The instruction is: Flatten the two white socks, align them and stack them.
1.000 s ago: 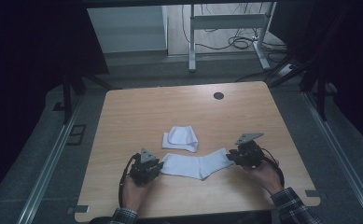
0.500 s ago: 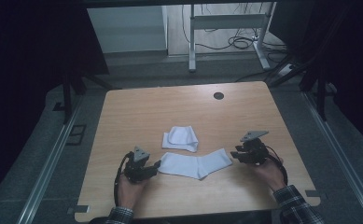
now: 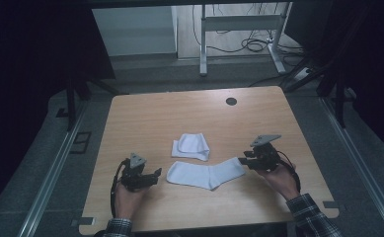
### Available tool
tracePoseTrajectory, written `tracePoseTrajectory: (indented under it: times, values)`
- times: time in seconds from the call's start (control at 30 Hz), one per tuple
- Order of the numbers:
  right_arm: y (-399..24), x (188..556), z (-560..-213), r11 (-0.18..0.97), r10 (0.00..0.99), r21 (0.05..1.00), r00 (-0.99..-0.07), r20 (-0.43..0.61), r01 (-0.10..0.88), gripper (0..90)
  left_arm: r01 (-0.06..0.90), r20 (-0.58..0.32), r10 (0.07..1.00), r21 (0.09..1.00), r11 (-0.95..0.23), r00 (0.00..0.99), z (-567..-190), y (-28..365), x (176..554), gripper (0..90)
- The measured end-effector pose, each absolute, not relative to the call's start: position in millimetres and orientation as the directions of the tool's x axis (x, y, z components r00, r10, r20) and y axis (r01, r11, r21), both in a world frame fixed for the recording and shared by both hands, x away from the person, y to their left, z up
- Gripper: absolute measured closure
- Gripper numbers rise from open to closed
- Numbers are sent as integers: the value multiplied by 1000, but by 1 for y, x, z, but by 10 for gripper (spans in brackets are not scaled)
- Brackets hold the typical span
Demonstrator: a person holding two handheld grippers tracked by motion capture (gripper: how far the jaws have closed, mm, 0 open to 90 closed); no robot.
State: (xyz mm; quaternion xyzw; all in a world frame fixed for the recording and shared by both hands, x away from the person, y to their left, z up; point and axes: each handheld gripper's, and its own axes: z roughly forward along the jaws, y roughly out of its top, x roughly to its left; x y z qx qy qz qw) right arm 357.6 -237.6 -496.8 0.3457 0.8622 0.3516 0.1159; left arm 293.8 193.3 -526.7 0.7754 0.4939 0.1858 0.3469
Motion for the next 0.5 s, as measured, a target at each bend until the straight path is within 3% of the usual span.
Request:
tracePoseTrajectory:
  times: [0.17, 0.5]
  values:
    - [-223, 362, -492, 524, 651, 687, -757, 57, 503, 630, 659, -47, 896, 695, -288, 441, -534, 194, 297, 240]
    - [-164, 375, -482, 548, 575, 685, -811, 108, 480, 780, 671, -33, 891, 671, -316, 453, -541, 192, 299, 228]
